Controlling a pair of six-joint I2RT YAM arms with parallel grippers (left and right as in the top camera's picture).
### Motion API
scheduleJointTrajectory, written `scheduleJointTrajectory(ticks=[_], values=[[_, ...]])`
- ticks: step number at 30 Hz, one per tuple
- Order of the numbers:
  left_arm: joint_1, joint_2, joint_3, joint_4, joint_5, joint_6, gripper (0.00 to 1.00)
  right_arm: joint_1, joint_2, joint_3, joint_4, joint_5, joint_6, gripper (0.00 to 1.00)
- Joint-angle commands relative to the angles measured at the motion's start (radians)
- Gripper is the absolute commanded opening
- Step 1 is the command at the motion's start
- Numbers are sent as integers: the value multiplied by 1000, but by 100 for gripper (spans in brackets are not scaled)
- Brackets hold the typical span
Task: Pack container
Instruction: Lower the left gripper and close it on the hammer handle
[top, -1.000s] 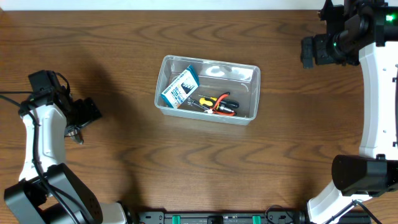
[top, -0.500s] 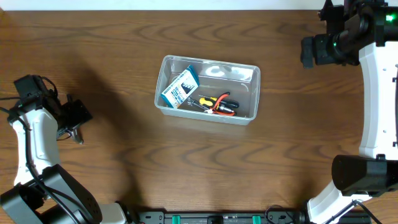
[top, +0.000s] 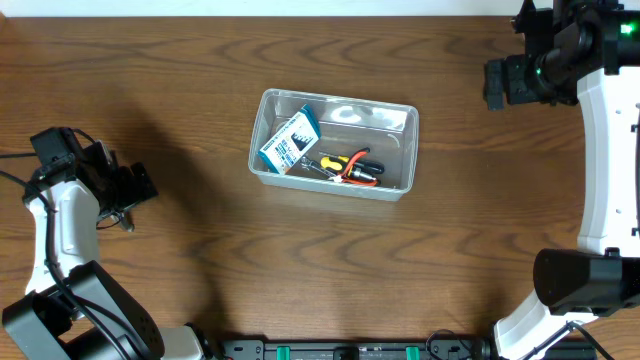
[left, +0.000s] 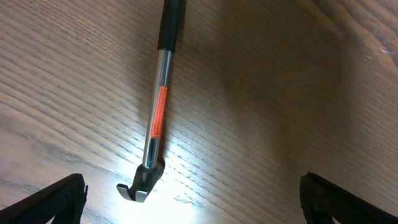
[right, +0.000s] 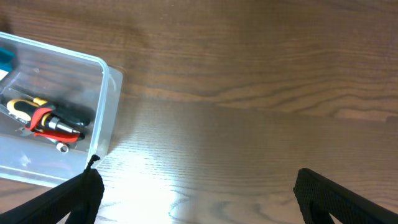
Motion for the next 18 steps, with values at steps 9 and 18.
scheduleJointTrajectory(ticks=[9, 18], values=[[5, 87, -2, 28, 6, 17, 98, -1, 0, -1, -16, 7, -14, 99], [64, 158, -2, 41, 7, 9, 98, -1, 0, -1, -24, 7, -14, 99]])
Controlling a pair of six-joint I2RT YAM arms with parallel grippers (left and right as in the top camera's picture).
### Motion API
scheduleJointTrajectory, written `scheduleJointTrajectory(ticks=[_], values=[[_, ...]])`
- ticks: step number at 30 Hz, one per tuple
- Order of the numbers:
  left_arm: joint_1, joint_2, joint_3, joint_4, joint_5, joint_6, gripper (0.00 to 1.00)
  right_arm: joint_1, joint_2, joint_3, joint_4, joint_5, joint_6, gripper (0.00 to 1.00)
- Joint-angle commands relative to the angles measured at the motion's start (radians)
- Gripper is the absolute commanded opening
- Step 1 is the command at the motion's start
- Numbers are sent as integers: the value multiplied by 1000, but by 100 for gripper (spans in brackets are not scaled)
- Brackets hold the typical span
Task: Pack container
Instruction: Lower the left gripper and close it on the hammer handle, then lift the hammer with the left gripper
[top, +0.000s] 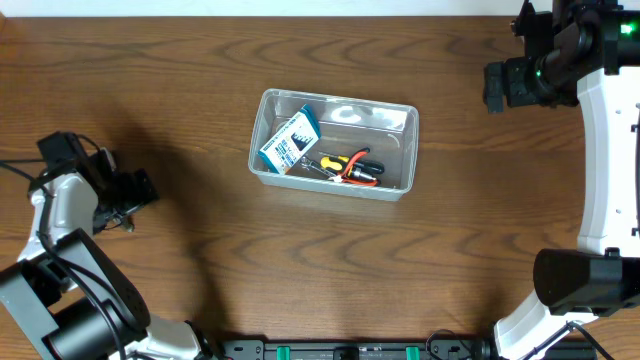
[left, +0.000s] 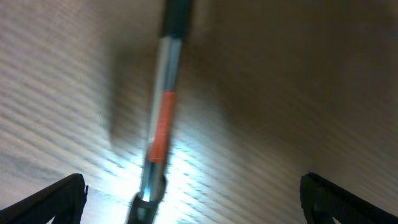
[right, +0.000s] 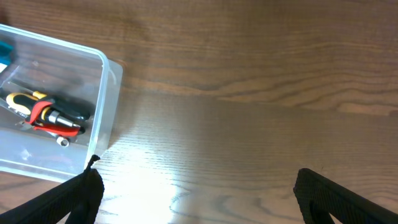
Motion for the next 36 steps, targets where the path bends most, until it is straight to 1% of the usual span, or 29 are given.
scheduleJointTrajectory(ticks=[1, 13, 16, 18, 23, 25, 29, 32, 36], values=[[39, 26, -2, -6, 7, 6, 98, -1, 0, -1, -1, 7, -14, 99], [52, 29, -2, -25, 10, -1, 99, -1, 0, -1, -1, 7, -14, 99], [52, 29, -2, -26, 10, -2, 95, -1, 0, -1, -2, 7, -14, 99], [52, 29, -2, -27, 10, -2, 94, -1, 0, -1, -5, 7, -14, 99], [52, 29, -2, -32, 10, -1, 81, -1, 0, -1, -12, 7, -14, 99], [52, 29, -2, -32, 10, -1, 73, -1, 0, -1, -15, 7, -14, 99], [52, 30, -2, -32, 10, -1, 64, -1, 0, -1, -20, 7, -14, 99], [52, 30, -2, -30, 9, 0, 62, -1, 0, -1, -20, 7, -14, 99], [52, 40, -2, -28, 5, 13, 62, -1, 0, -1, -20, 7, -14, 99]])
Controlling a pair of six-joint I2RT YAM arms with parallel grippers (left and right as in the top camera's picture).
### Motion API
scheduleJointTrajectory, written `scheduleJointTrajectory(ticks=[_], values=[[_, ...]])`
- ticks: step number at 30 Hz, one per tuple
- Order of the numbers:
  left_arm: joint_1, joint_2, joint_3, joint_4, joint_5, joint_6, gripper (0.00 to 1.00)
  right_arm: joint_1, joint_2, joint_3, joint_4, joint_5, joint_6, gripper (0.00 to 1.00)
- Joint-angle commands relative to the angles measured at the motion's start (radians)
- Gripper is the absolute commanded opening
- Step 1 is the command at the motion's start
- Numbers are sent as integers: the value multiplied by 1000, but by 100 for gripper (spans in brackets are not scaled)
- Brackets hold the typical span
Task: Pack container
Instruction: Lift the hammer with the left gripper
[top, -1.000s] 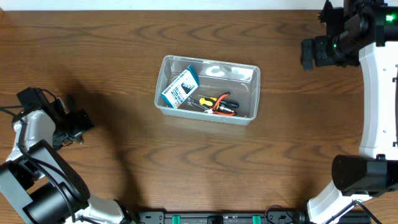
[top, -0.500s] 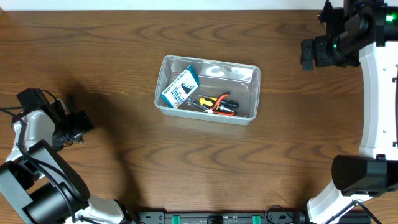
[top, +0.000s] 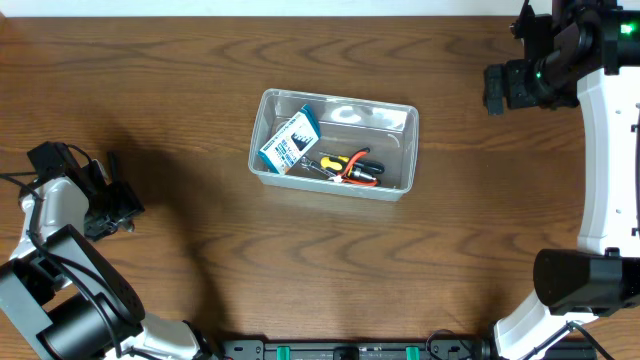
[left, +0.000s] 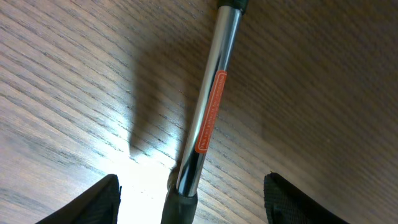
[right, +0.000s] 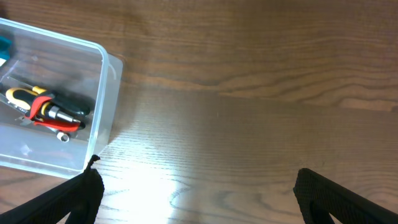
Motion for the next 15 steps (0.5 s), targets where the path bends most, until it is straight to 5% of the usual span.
scheduleJointTrajectory(ticks=[1, 15], values=[[2, 23, -2, -2, 5, 16, 62, -1, 0, -1, -3, 7, -14, 99], [2, 134, -2, 13, 6, 16, 63, -1, 0, -1, -6, 7, -14, 99]])
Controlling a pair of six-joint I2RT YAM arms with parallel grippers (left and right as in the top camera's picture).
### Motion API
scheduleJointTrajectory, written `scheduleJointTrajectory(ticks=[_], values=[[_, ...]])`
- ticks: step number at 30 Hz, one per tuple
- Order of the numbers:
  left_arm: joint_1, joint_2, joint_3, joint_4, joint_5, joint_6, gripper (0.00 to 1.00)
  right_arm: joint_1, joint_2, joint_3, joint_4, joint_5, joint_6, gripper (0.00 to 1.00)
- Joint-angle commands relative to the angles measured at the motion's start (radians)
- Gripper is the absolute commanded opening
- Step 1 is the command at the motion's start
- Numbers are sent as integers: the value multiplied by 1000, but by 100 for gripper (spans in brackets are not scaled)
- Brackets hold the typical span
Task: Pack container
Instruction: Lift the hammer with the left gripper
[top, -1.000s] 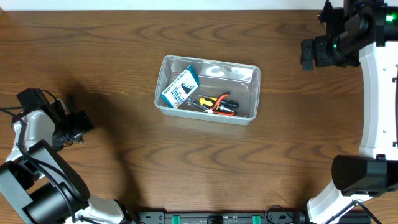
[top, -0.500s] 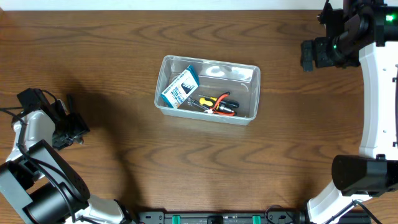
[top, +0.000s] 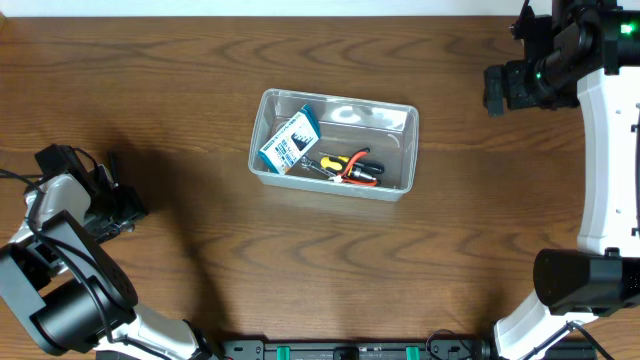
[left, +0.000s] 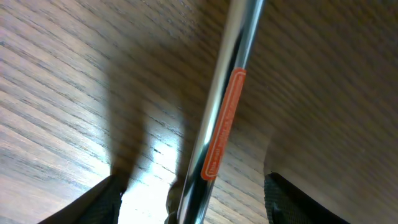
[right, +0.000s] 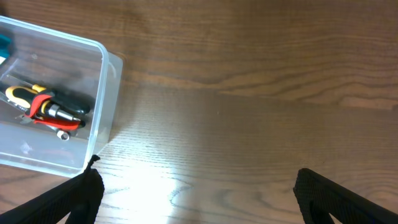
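A slim metal tool (left: 227, 106) with a chrome shaft and an orange label lies on the wooden table at the far left. My left gripper (left: 193, 202) is low over it, open, with one finger on each side of the shaft and a gap to both. In the overhead view the left gripper (top: 115, 205) hides most of the tool. The clear plastic container (top: 330, 190) sits mid-table, holding a blue-and-white packet (top: 288, 140) and a yellow, red and black hand tool (top: 347, 166). My right gripper (right: 196, 186) hangs open and empty to the right of the container (right: 102, 118).
The right arm (top: 600, 130) rises along the table's right edge. The left arm's base (top: 50, 290) fills the front left corner, with a black cable trailing off the left edge. Bare wood lies between the left gripper and the container.
My left gripper has come down closer to the tool, so the shaft and label look larger between its fingers. The finger spacing is unchanged. The right arm has not moved.
My left gripper first hung wide open above the tool, its hooked end lying between the fingers. Then it was in motion over the shaft. Later its fingers stood closer together astride the shaft, and now they are lower still. The right gripper stayed open near the container.
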Motion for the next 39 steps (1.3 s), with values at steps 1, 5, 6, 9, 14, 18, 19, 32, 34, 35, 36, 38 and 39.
scheduleJointTrajectory(ticks=[1, 5, 6, 9, 14, 18, 19, 32, 34, 35, 36, 38, 39], values=[[2, 58, -7, 3, 14, 11, 63, -1, 0, -1, -1, 7, -14, 99], [2, 60, -7, 2, 14, 10, 63, -1, 0, -1, 0, 7, -14, 99], [2, 60, -7, 2, 14, 10, 63, -1, 0, -1, 0, 7, -14, 99], [2, 60, -7, 2, 15, 10, 59, -1, 0, -1, 0, 7, -14, 99], [2, 60, -7, 2, 15, 10, 53, -1, 0, -1, 0, 7, -14, 99], [2, 60, -7, 2, 15, 10, 46, -1, 0, -1, 0, 7, -14, 99], [2, 60, -7, 2, 15, 10, 45, -1, 0, -1, 0, 7, -14, 99], [2, 60, -7, 2, 15, 10, 32, -1, 0, -1, 0, 7, -14, 99], [2, 60, -7, 2, 15, 10, 31, -1, 0, -1, 0, 7, -14, 99], [2, 60, -7, 2, 15, 10, 29, -1, 0, -1, 0, 7, -14, 99], [2, 60, -7, 2, 15, 10, 27, -1, 0, -1, 0, 7, -14, 99], [2, 60, -7, 2, 15, 10, 25, -1, 0, -1, 0, 7, -14, 99], [2, 60, -7, 2, 15, 10, 25, -1, 0, -1, 0, 7, -14, 99]])
